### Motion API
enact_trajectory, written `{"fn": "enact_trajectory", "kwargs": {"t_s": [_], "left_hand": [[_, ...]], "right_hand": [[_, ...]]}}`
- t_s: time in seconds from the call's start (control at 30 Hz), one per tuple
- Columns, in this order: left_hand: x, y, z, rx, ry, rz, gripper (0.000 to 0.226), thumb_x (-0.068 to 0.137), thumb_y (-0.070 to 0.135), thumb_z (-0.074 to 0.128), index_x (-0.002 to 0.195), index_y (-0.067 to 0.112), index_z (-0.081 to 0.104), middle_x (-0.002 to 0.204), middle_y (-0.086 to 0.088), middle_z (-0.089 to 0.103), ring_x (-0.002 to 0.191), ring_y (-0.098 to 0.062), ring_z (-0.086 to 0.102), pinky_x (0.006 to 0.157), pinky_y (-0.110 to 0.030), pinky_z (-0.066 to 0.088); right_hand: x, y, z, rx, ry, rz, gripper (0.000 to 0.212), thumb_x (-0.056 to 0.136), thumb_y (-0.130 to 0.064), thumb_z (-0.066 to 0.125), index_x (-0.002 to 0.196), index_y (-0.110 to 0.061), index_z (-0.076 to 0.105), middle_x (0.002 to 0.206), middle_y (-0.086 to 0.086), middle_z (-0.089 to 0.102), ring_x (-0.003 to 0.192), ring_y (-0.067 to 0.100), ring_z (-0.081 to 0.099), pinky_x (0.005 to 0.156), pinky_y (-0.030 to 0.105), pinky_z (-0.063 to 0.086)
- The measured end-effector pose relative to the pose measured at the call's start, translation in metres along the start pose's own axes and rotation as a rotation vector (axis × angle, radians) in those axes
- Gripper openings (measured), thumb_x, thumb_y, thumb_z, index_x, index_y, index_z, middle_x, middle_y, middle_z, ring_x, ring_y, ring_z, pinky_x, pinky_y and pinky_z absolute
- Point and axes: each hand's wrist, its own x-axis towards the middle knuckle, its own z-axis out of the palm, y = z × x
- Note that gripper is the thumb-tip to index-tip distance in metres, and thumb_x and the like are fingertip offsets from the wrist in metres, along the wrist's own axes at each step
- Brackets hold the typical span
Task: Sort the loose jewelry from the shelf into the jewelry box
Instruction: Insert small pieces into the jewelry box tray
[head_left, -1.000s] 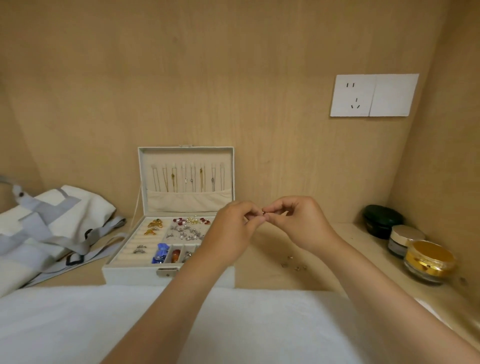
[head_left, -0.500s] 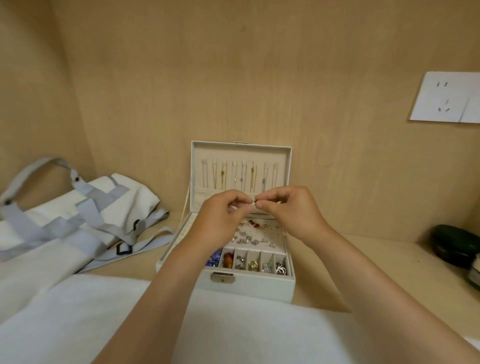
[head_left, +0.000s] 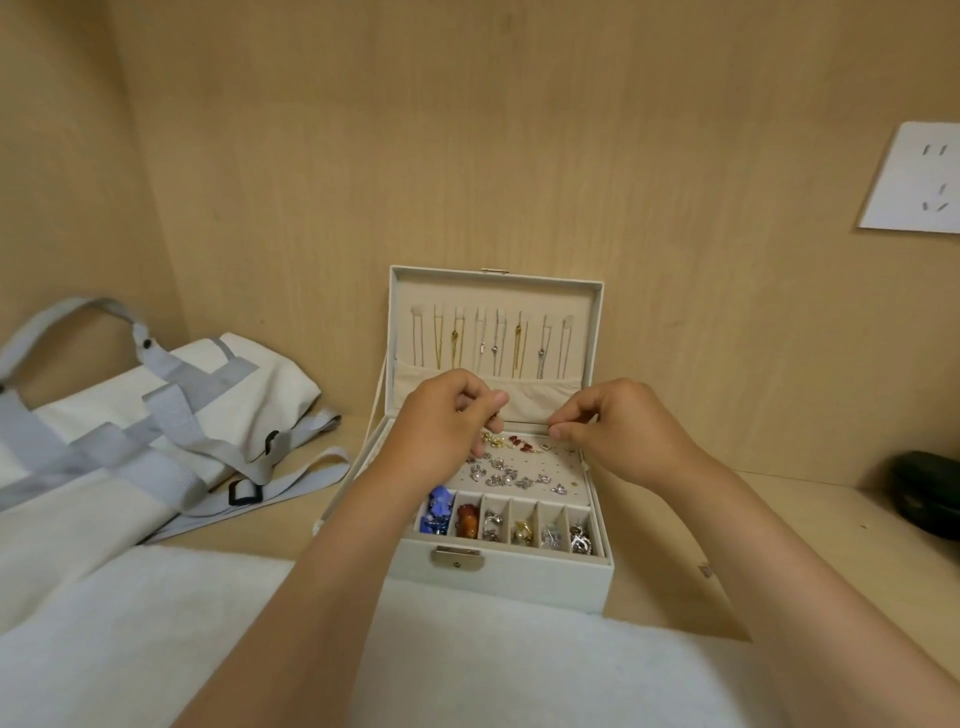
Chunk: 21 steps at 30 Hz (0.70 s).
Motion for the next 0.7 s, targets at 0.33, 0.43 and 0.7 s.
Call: {"fn": "enact_trajectory", "kwargs": {"t_s": [0.33,0.43,0.7], "left_hand": [[0.000,-0.007,-0.007,-0.017,-0.023,-0.008,0.005,0.091,0.030,0.069,0.093,0.033,0.073,0.083,0.004,0.073,0.070,-0.009,0.066,0.071,-0.026,0.056],[-0.001,-0.006,-0.008,-0.104,-0.030,-0.025,0.012,0.088,0.020,0.074,0.093,0.030,0.076,0.086,0.002,0.074,0.068,-0.009,0.065,0.068,-0.024,0.058],[-0.001,-0.001,-0.011,-0.257,-0.013,-0.109,0.011,0.087,0.016,0.074,0.098,0.018,0.074,0.086,0.001,0.076,0.072,-0.009,0.068,0.060,-0.020,0.052]], "right_hand": [[-0.004,-0.017,0.024,-0.176,0.009,-0.179,0.005,0.082,-0.038,0.077,0.085,-0.033,0.077,0.081,-0.019,0.071,0.080,-0.001,0.064,0.077,0.030,0.055],[-0.005,-0.020,0.027,-0.298,0.000,-0.251,0.007,0.084,-0.037,0.075,0.089,-0.033,0.077,0.087,-0.016,0.070,0.082,0.004,0.062,0.074,0.030,0.053],[-0.004,-0.021,0.024,-0.357,-0.084,-0.300,0.008,0.087,-0.035,0.071,0.091,-0.033,0.078,0.092,-0.017,0.068,0.086,0.004,0.062,0.075,0.033,0.054]]}}
